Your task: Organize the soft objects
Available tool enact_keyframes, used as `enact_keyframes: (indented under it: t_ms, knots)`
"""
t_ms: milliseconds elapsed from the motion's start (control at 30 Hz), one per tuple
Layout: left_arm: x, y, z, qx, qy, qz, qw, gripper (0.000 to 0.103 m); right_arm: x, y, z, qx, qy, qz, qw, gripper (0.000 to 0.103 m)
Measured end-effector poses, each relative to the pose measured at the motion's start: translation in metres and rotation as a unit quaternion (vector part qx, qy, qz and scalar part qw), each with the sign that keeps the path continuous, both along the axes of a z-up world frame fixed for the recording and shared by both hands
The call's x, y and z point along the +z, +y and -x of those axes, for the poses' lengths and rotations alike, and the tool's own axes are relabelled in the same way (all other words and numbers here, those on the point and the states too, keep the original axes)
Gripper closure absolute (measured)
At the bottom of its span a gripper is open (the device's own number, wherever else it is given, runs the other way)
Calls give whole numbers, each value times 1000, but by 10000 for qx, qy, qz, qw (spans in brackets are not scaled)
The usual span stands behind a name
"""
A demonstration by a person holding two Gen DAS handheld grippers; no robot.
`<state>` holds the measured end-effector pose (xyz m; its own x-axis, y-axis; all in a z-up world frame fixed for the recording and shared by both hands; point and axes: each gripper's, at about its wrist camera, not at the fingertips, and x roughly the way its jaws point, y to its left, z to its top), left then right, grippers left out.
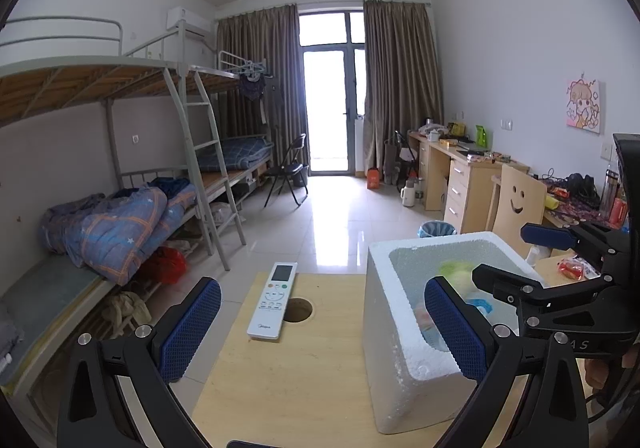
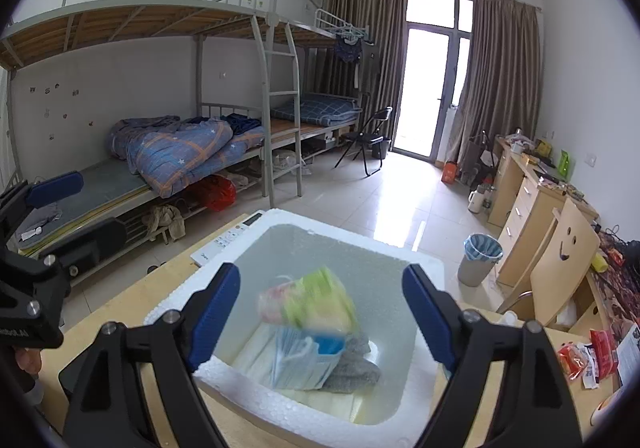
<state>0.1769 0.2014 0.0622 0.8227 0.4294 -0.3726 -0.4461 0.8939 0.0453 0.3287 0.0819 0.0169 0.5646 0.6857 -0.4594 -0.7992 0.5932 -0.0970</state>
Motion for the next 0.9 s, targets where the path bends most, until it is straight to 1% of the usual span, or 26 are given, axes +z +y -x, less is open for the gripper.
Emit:
enact_keyframes:
  t_ms: [133, 367, 633, 833, 900]
  knots:
    - [1, -2, 1, 27, -2, -68, 10000, 1, 1, -2, -1, 0, 19, 24, 10000, 17]
    - [5, -9, -1, -60, -15, -26, 10000, 1, 6, -4, 1, -67, 31, -9, 10000, 16]
    - [12, -33, 4, -258, -95, -64, 9996, 1, 20, -32, 10, -280, -48, -175, 9994, 14]
    - [20, -62, 18, -415, -251, -169, 9987, 1, 26, -61, 22, -425, -70, -387, 9983, 14]
    - [22, -71, 22, -492, -298, -176, 9982, 1, 27, -71, 27, -466, -62, -461, 9978, 9]
